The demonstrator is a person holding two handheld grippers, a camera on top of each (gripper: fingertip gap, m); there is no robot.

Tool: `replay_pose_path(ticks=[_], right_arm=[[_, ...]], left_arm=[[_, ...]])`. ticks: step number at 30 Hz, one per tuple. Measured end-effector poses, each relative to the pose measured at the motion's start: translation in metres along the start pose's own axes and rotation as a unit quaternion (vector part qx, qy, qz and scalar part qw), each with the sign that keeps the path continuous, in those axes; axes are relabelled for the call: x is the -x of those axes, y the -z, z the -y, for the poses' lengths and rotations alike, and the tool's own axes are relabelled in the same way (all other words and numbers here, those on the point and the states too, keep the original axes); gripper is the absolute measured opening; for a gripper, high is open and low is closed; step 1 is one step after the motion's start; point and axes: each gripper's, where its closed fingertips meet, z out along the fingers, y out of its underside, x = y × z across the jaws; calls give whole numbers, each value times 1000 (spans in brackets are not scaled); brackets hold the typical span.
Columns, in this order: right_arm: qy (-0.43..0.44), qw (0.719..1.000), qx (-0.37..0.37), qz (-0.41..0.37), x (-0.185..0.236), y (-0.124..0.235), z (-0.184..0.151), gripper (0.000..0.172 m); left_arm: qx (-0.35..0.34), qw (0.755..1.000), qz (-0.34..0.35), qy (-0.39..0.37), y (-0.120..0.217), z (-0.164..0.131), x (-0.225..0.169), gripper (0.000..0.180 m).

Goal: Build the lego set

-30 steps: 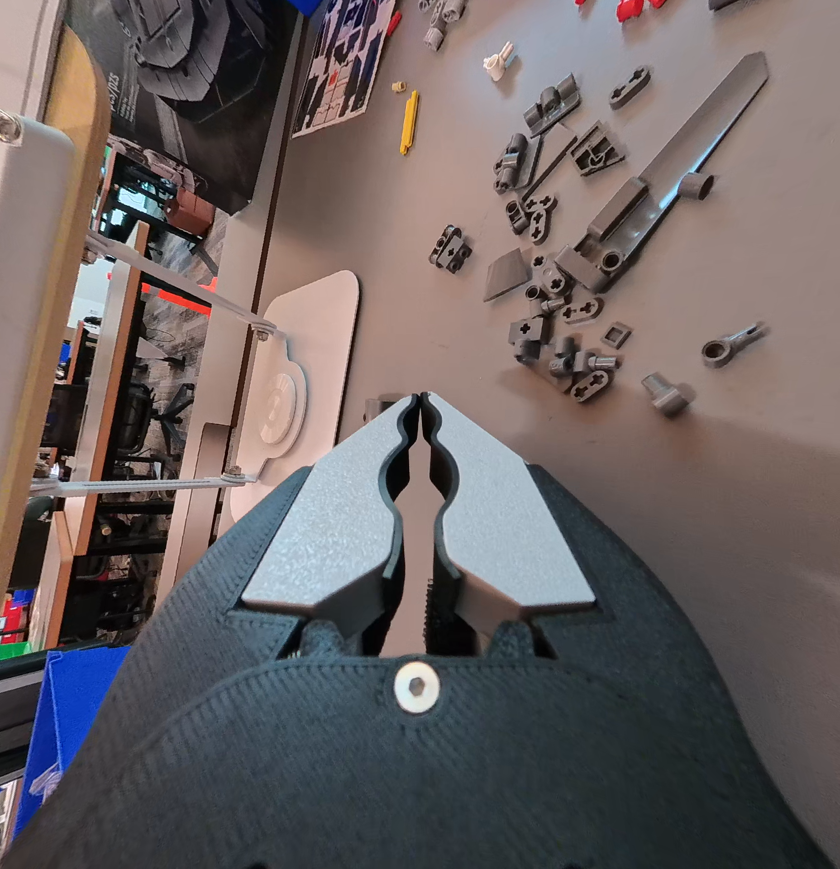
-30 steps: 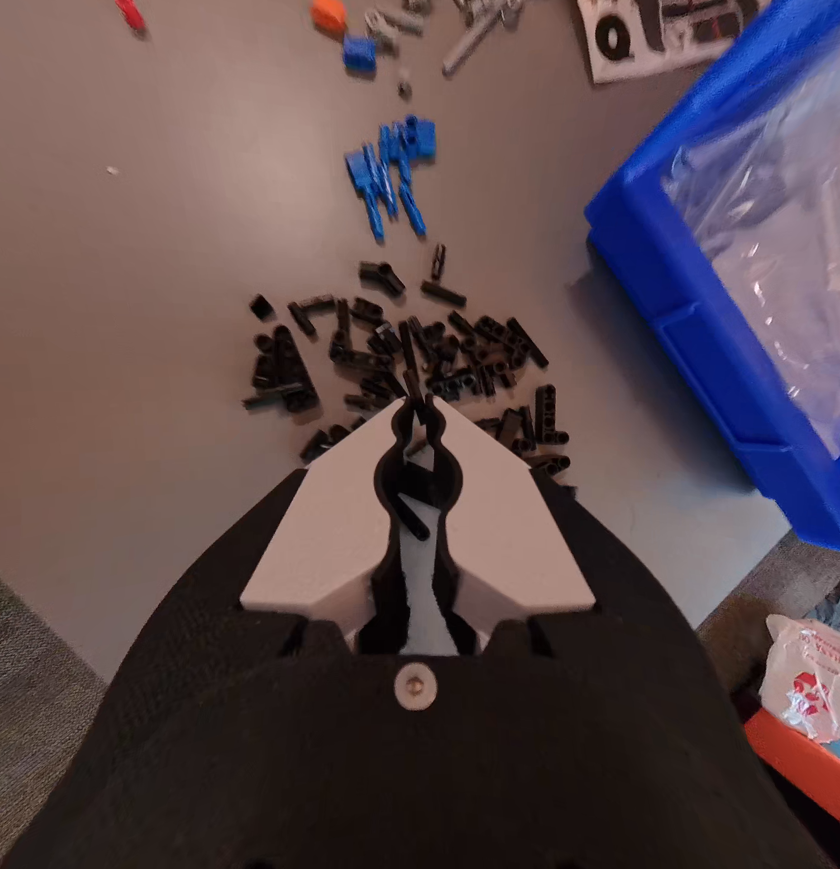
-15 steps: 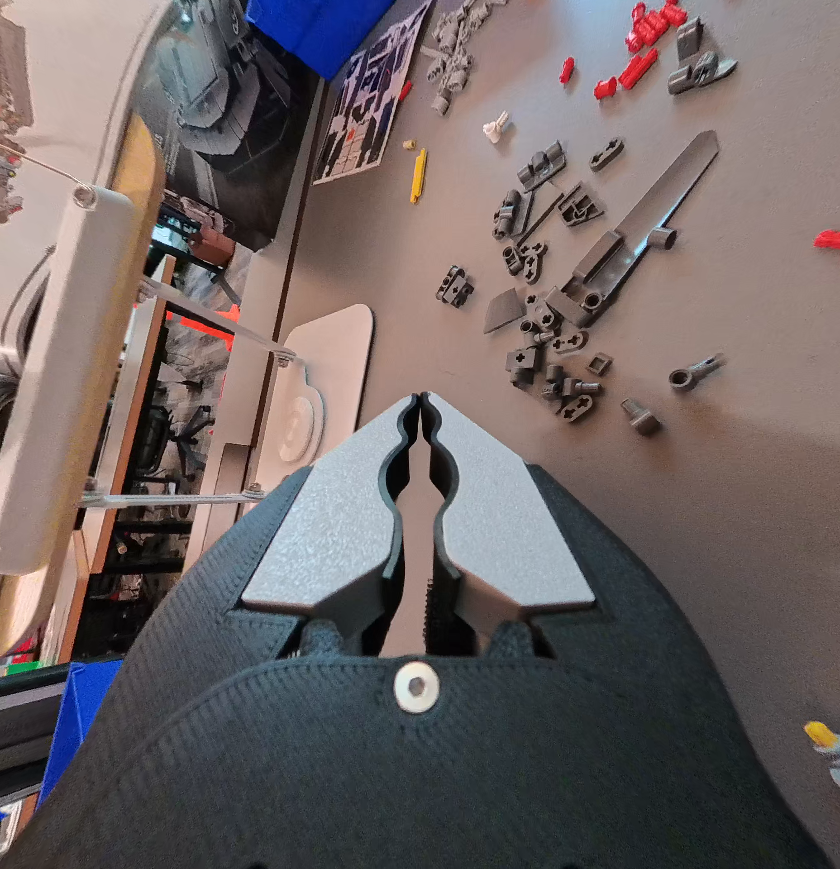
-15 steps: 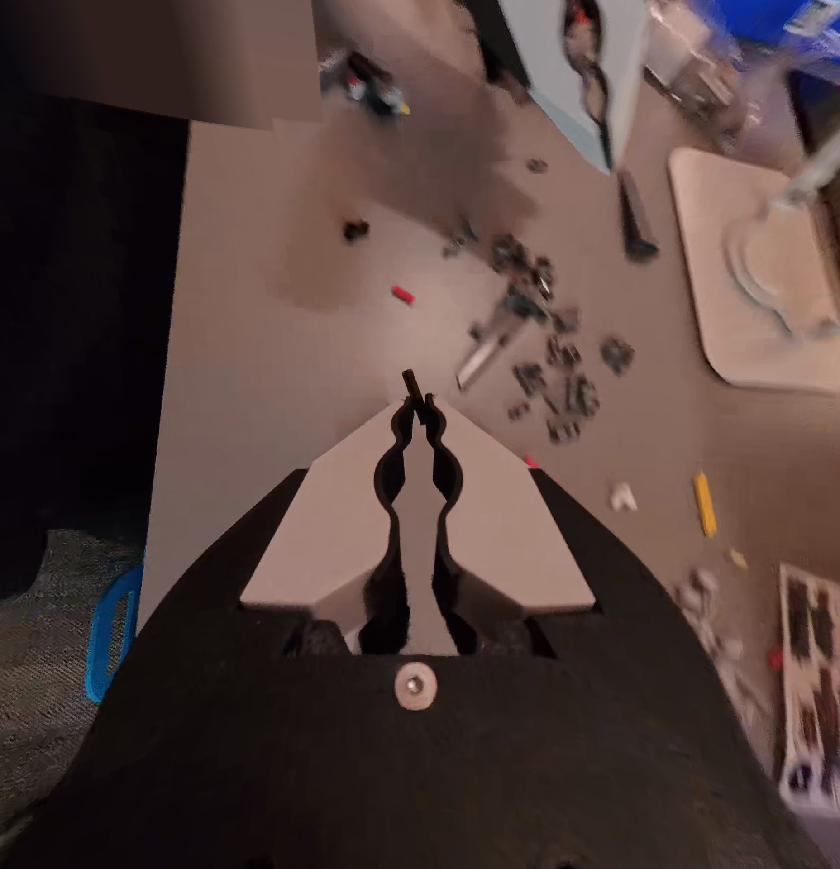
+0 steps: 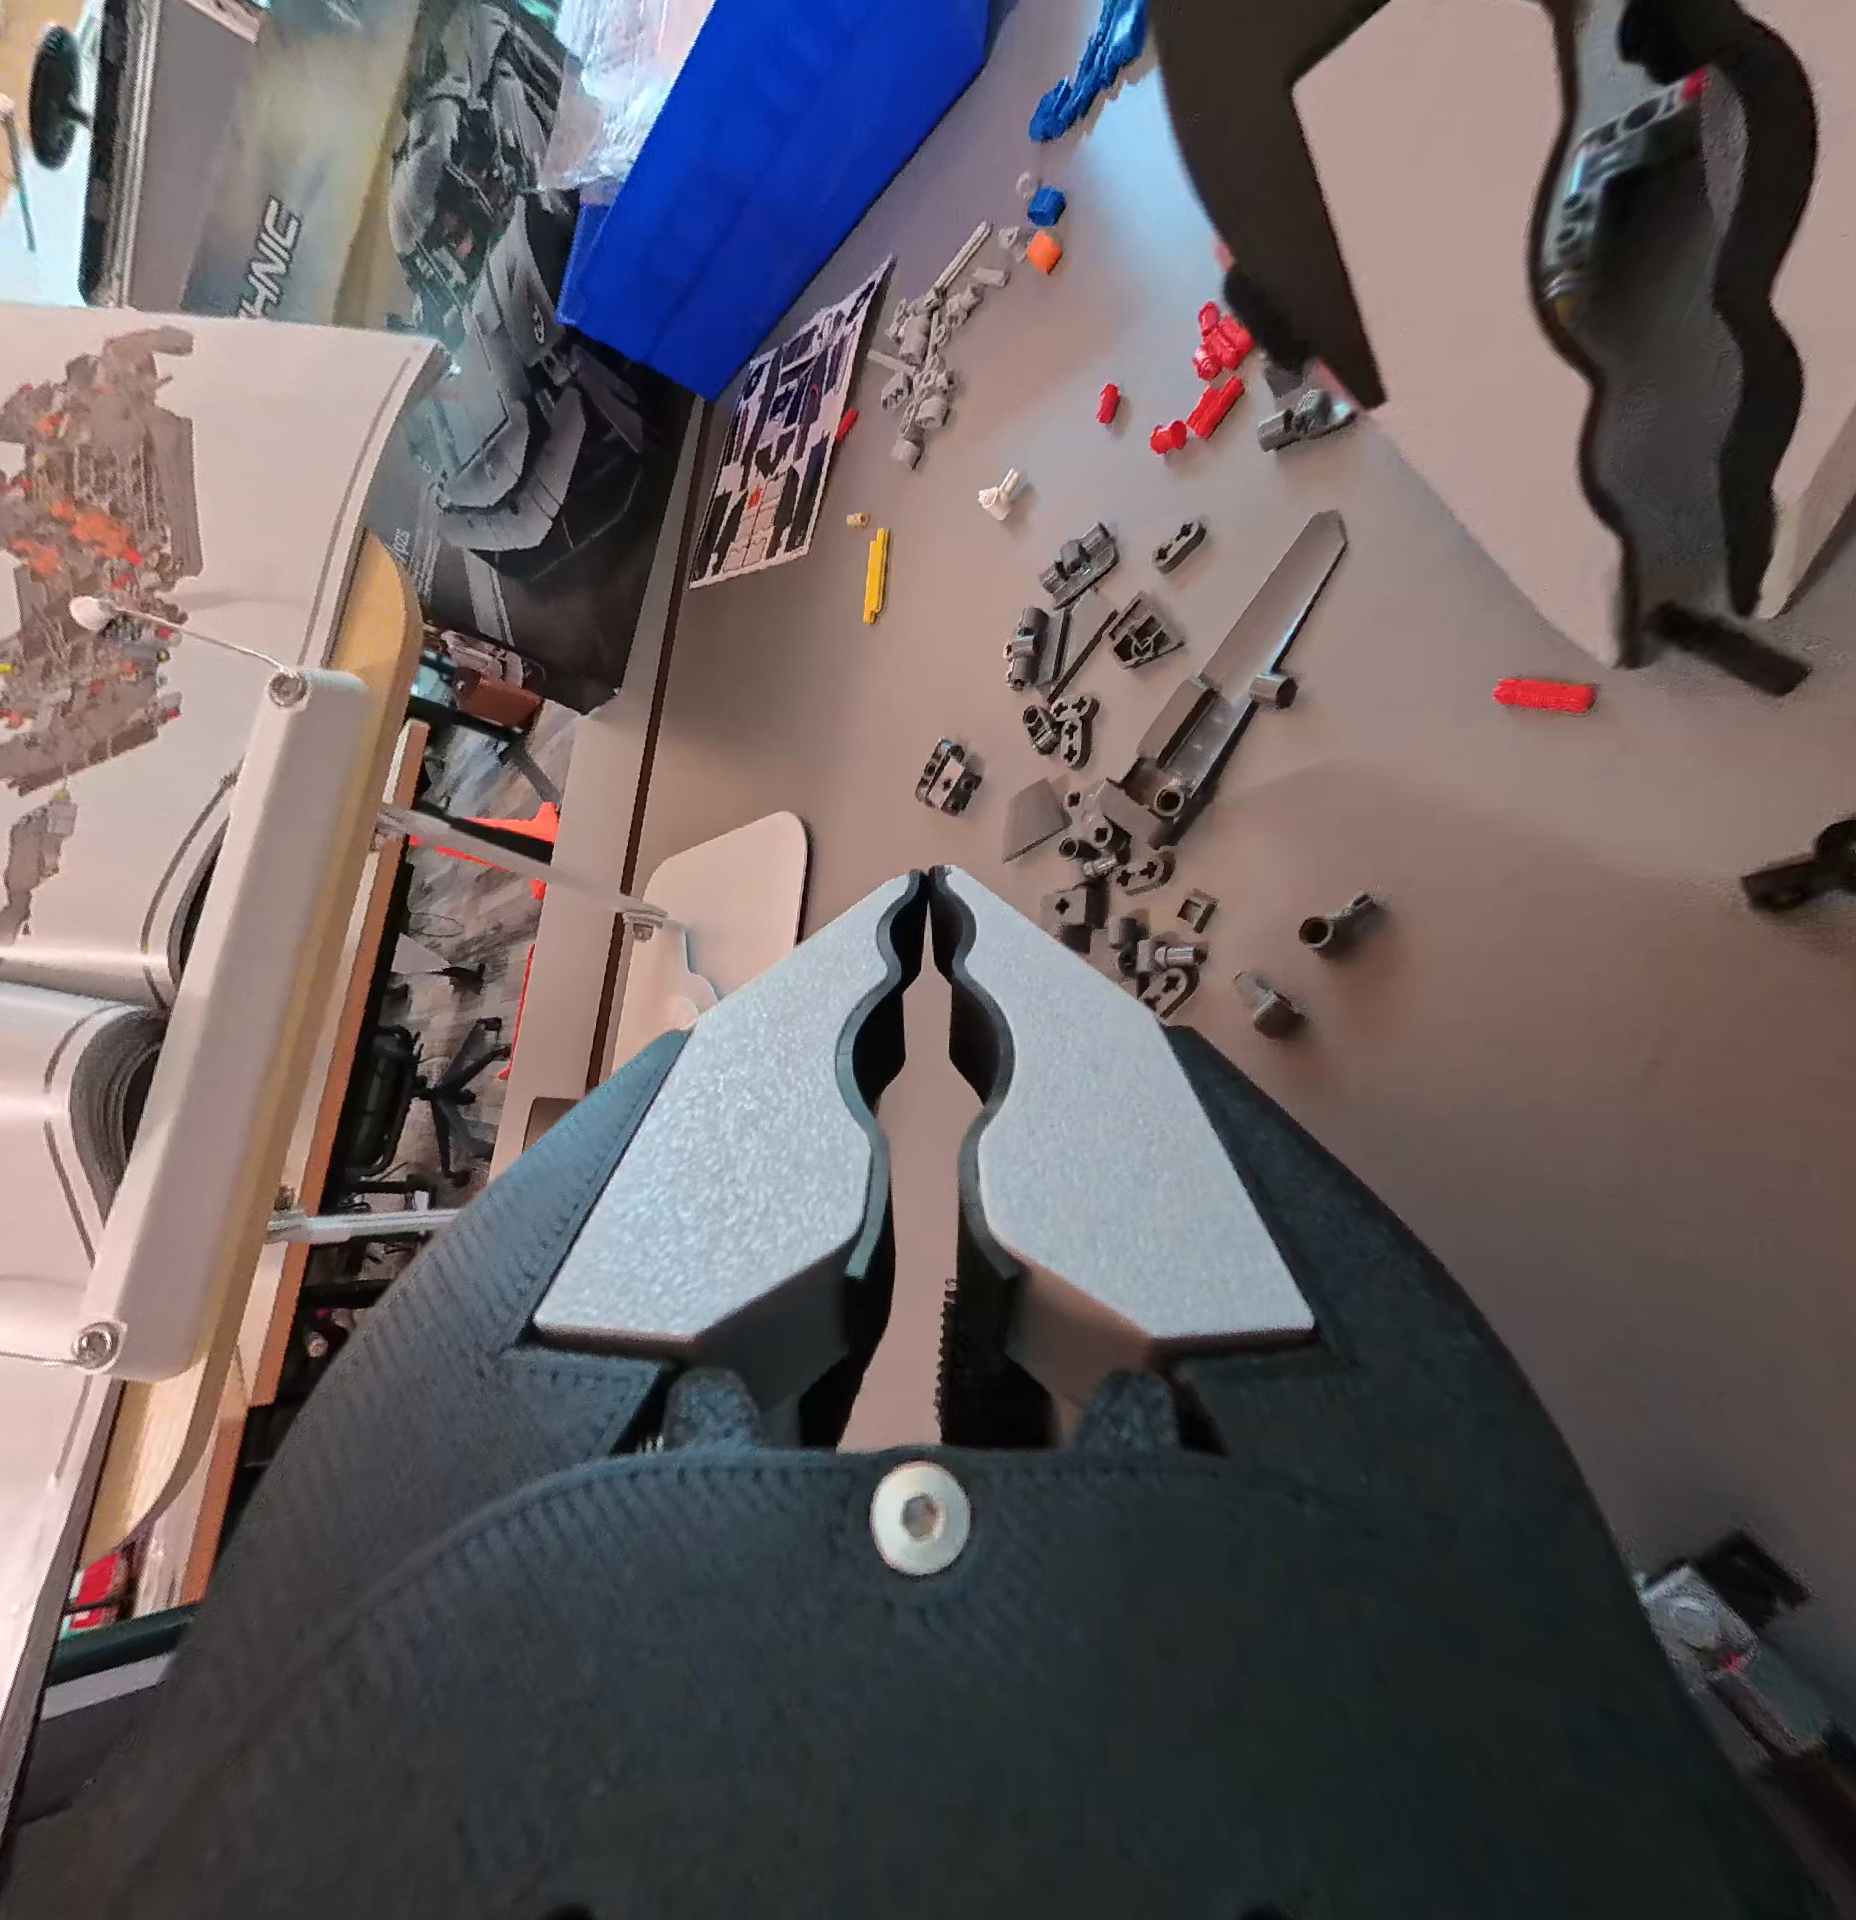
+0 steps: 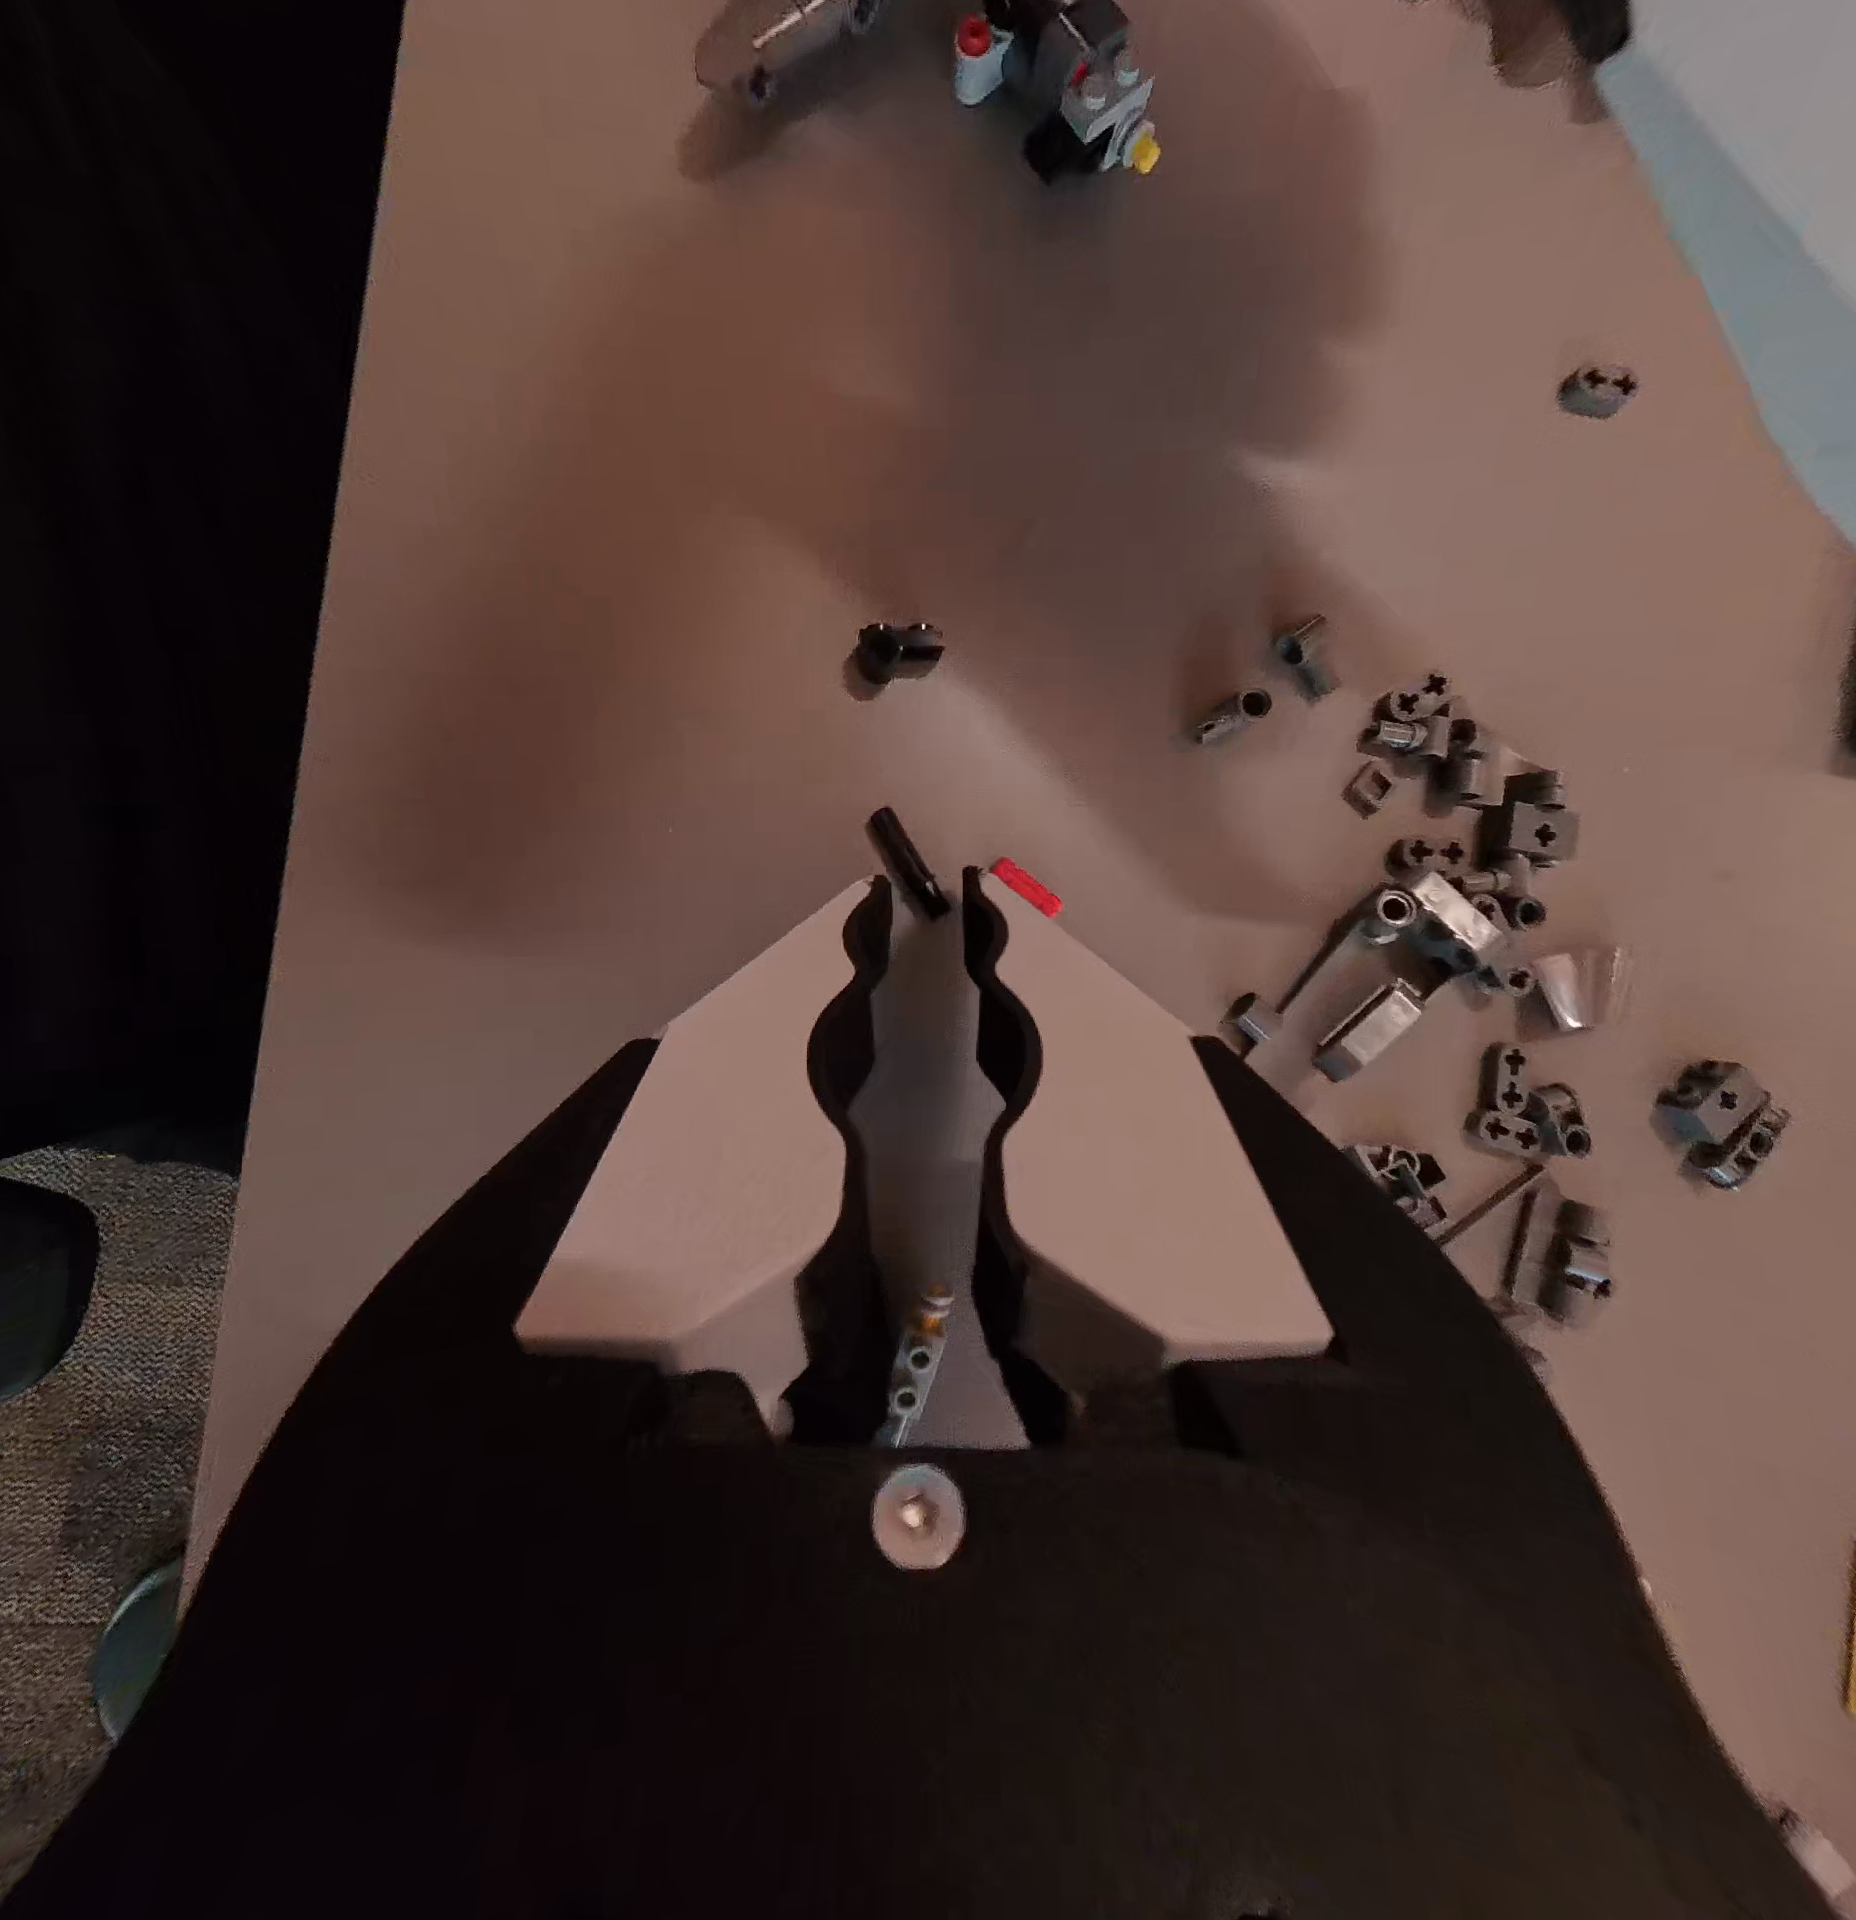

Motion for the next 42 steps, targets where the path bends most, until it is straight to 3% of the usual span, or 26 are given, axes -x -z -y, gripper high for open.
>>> replay_pose_path(ticks=[7, 14, 20, 26, 30, 36, 39, 42], right_arm=[[-13, 999, -18, -30, -16, 18, 1, 10], [7, 1000, 10, 7, -25, -1, -5, 10], [7, 1000, 3, 28, -25, -5, -2, 0], [-18, 1000, -19, 9, -31, 14, -7, 0], [-53, 996, -16, -67, -50, 71, -36, 0], [-146, 972, 21, -184, -76, 172, -116, 0], [-175, 965, 36, -191, -73, 184, -142, 0], [-180, 968, 44, -170, -65, 165, -152, 0]], left_arm=[[-10, 1000, 2, 7, 2, 6, 1, 0], [-9, 1000, 3, 7, 1, 4, 2, 0], [-6, 1000, 4, 4, 3, 2, 3, 0], [-7, 1000, 3, -2, 4, 4, 2, 0], [-5, 1000, 8, -1, 6, 3, 4, 0], [-8, 1000, 7, -3, 6, 6, 4, 0], [-6, 1000, 6, -5, 4, 7, 3, 0], [-6, 1000, 4, -2, 3, 6, 2, 0]])
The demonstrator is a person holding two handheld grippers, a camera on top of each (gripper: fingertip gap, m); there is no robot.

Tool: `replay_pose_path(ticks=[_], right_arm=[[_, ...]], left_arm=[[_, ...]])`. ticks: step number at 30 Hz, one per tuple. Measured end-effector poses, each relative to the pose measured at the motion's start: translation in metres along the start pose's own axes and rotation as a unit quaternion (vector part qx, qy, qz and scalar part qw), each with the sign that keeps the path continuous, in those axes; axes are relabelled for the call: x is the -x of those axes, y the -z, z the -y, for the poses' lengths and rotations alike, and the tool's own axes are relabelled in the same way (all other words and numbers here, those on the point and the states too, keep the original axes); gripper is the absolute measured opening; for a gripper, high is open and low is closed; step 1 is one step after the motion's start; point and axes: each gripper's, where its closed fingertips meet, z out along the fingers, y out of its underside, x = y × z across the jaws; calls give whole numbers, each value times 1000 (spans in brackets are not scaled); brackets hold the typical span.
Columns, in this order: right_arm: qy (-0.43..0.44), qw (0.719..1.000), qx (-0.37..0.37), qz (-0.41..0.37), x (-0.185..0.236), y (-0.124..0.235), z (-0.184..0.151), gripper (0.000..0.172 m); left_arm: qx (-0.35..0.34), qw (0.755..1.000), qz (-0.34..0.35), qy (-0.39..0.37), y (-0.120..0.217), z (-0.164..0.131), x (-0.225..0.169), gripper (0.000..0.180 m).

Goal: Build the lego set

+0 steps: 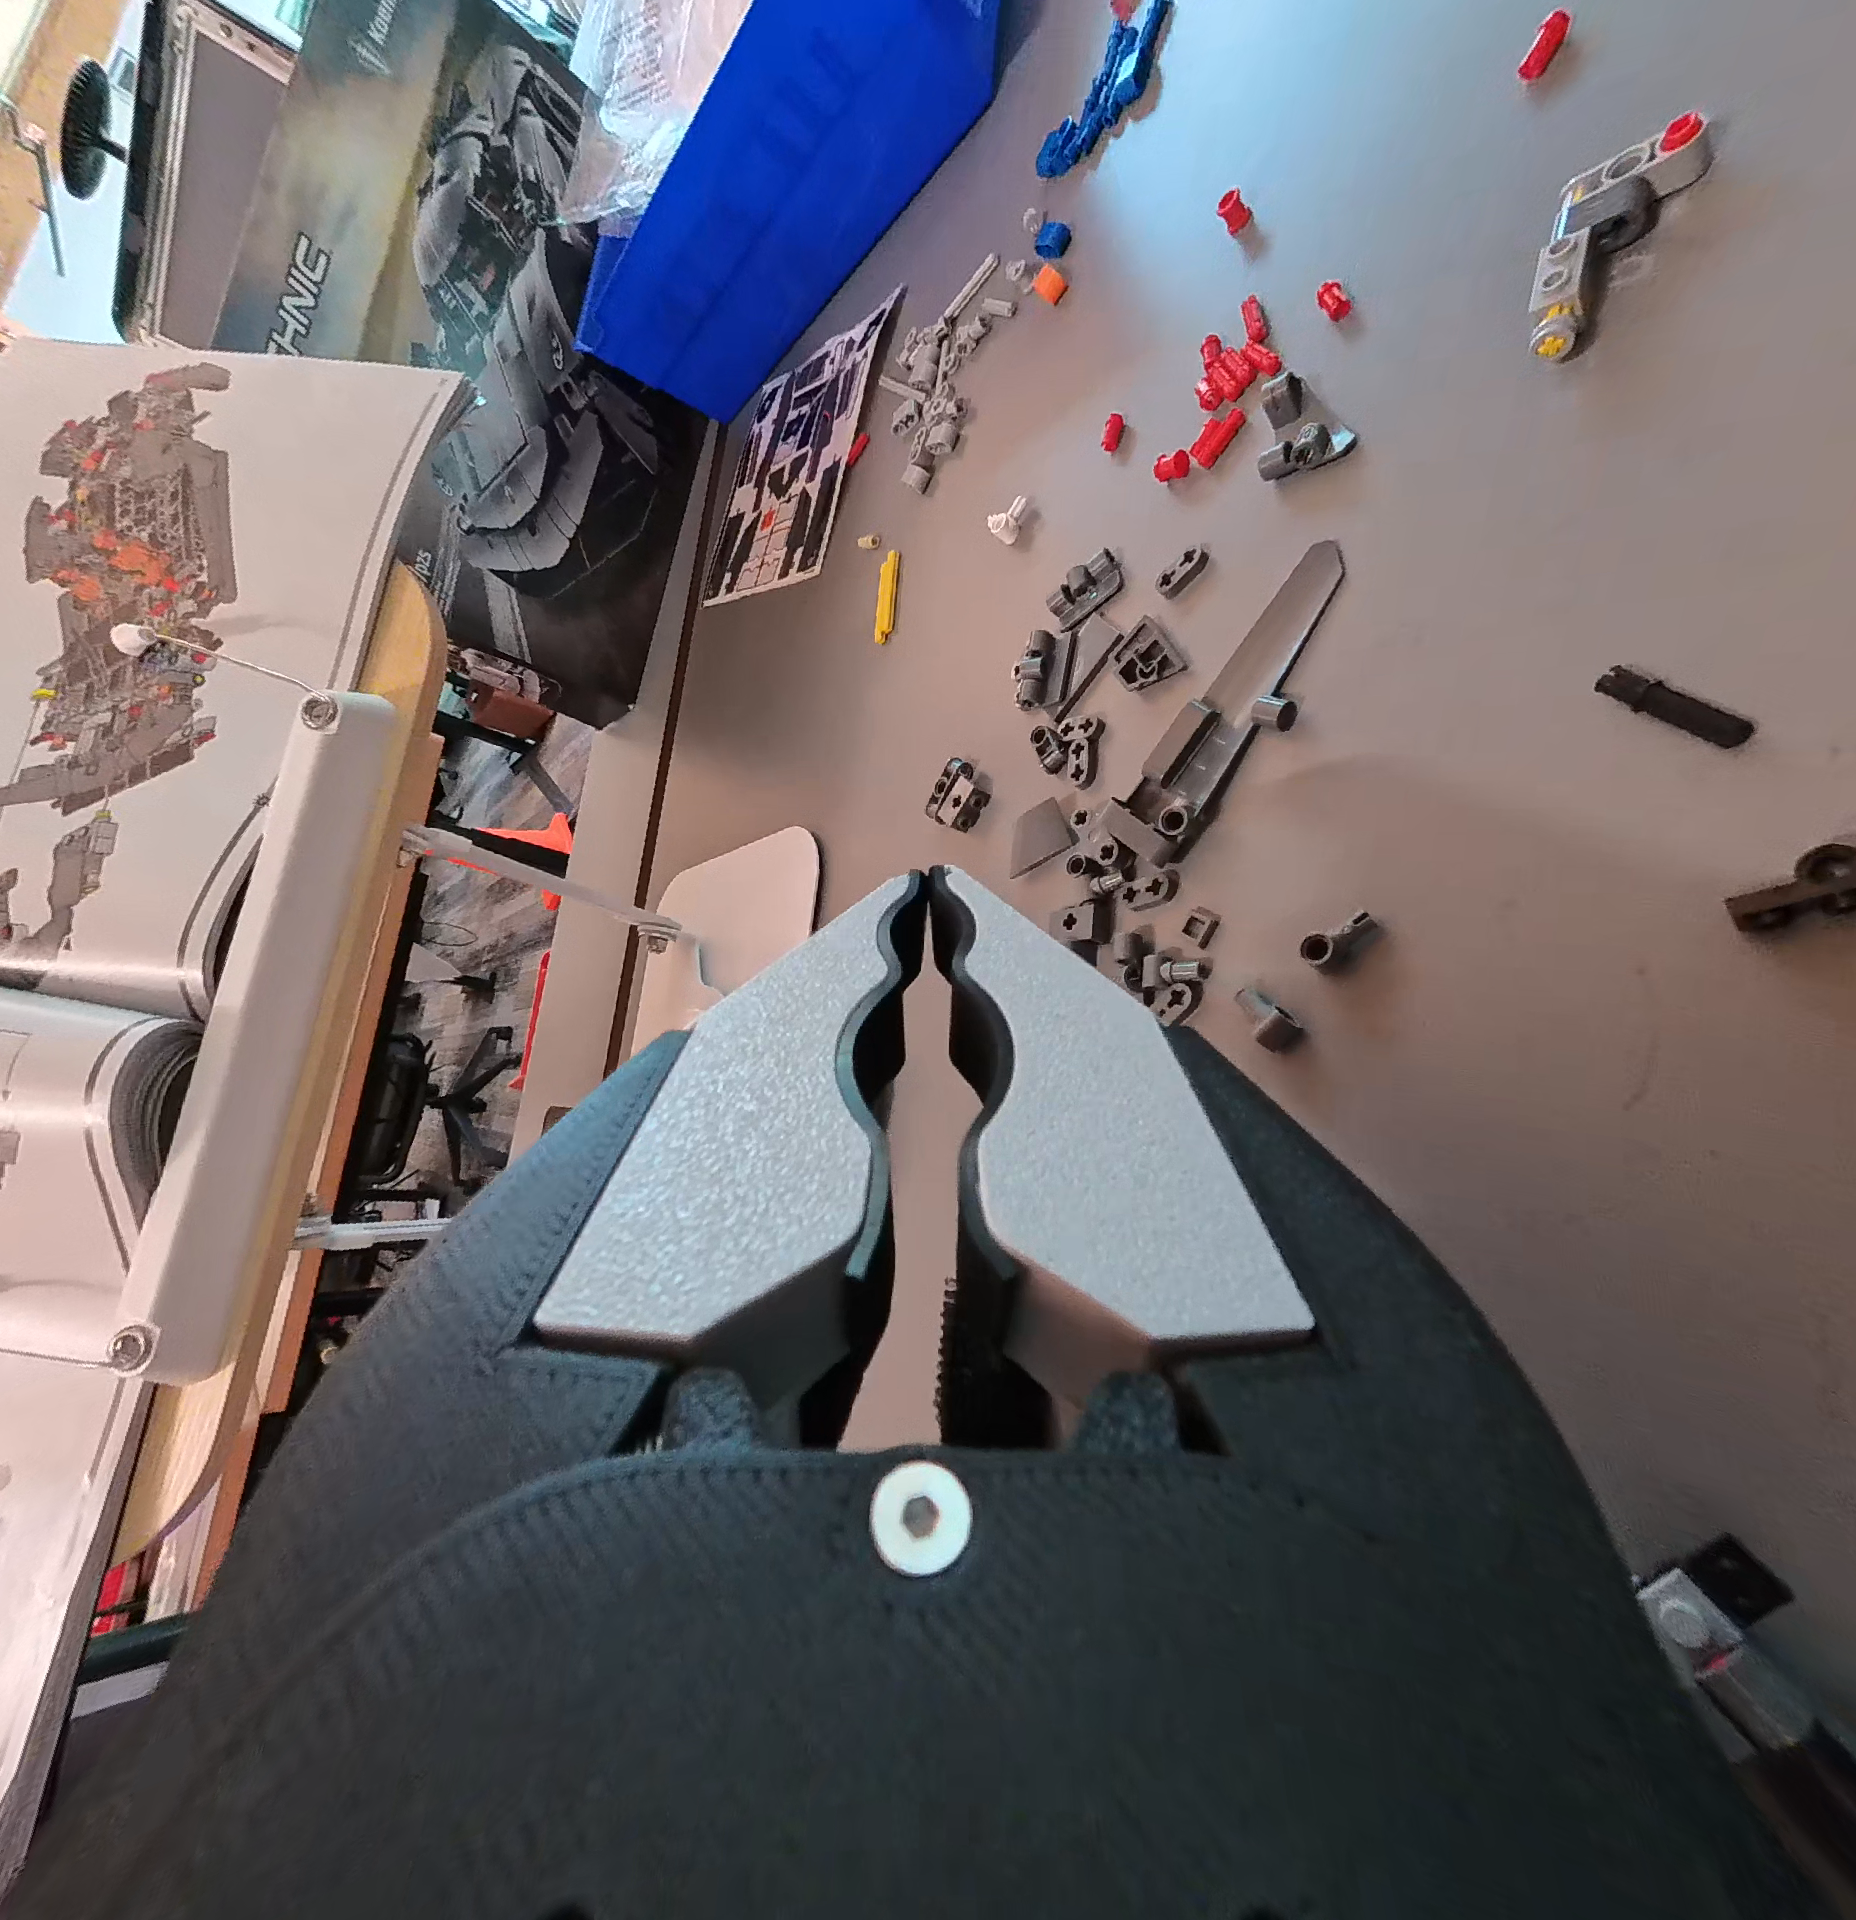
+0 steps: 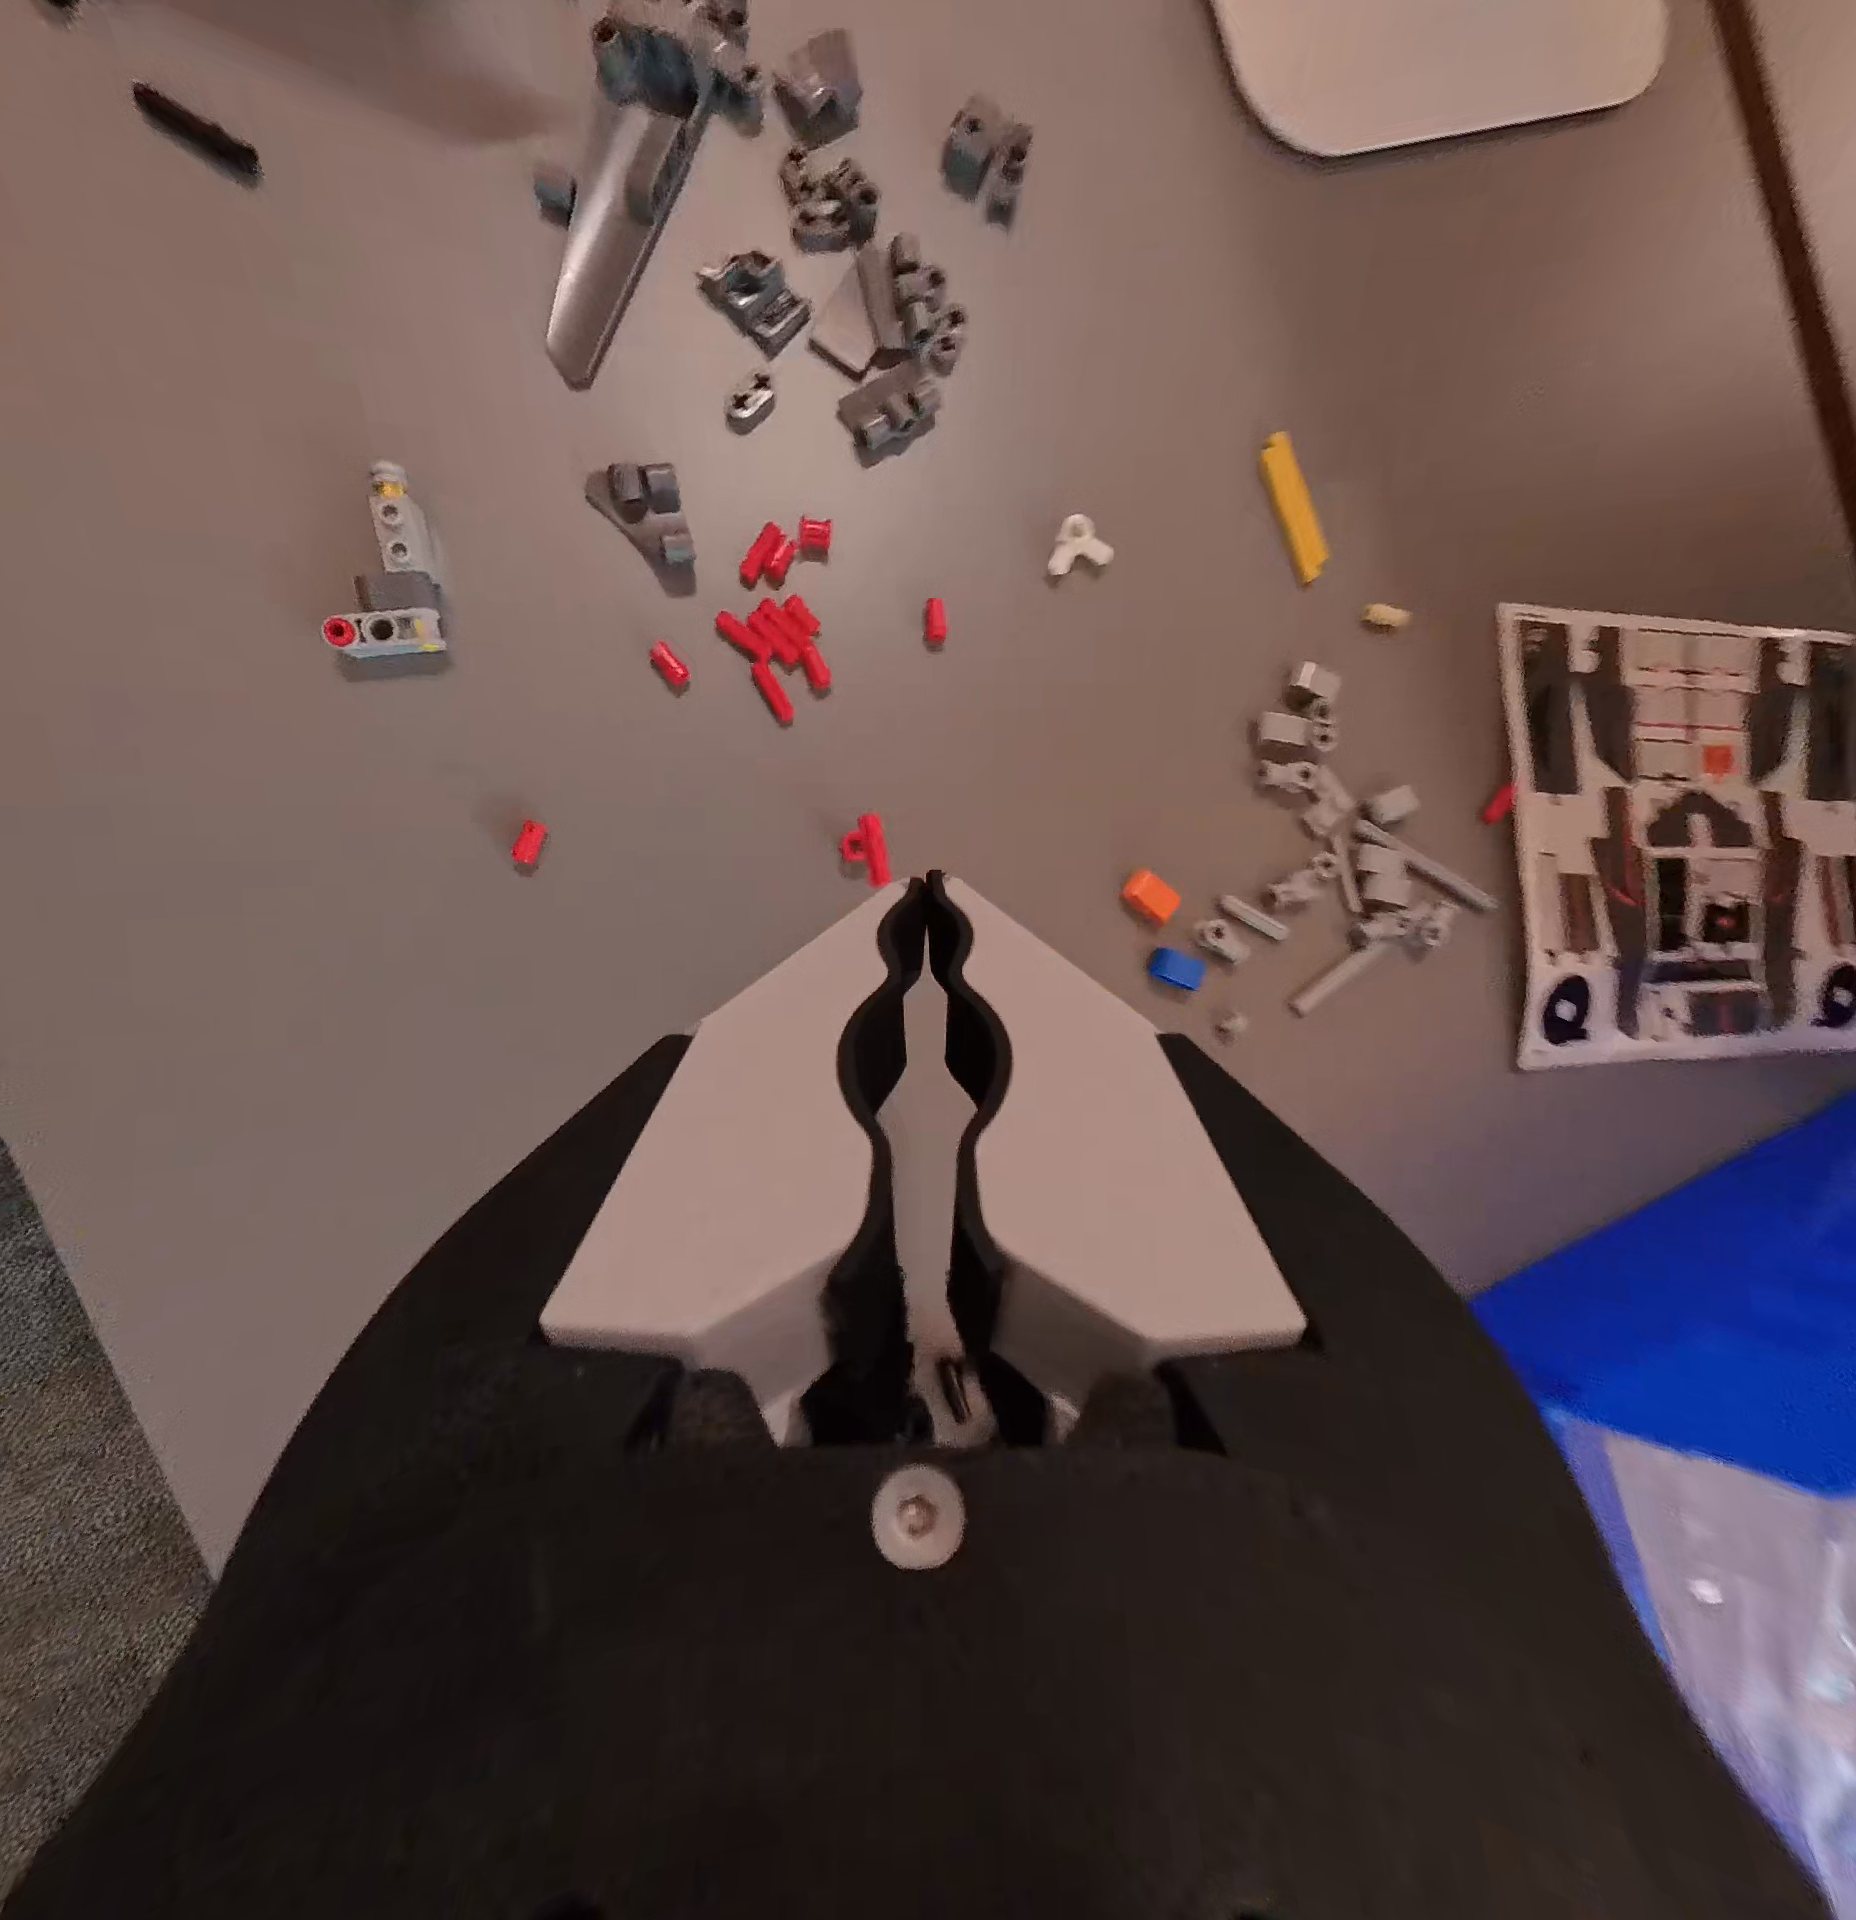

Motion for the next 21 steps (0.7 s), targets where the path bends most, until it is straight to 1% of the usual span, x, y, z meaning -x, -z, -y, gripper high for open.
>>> replay_pose_path(ticks=[5, 8, 10, 14, 18, 21], right_arm=[[25, 999, 13, 29, 19, -41, 6, 0], [26, 999, 15, 25, 14, -53, 9, 0], [16, 1000, -1, 14, 8, -48, 14, 0], [-7, 998, -56, -17, 7, -20, 24, 0], [-11, 997, -57, -41, 16, -4, 18, 0], [-11, 998, -42, -46, 24, 0, 11, 9]], left_arm=[[3, 1000, -4, 5, -3, -3, -2, 0], [7, 1000, -2, 8, -3, -6, 0, 0], [9, 1000, 2, 9, -1, -9, 2, 0], [6, 1000, 2, 11, 2, -9, 4, 0], [11, 1000, -7, 4, -2, -9, -2, 0], [15, 1000, -7, 0, -4, -10, -3, 0]])
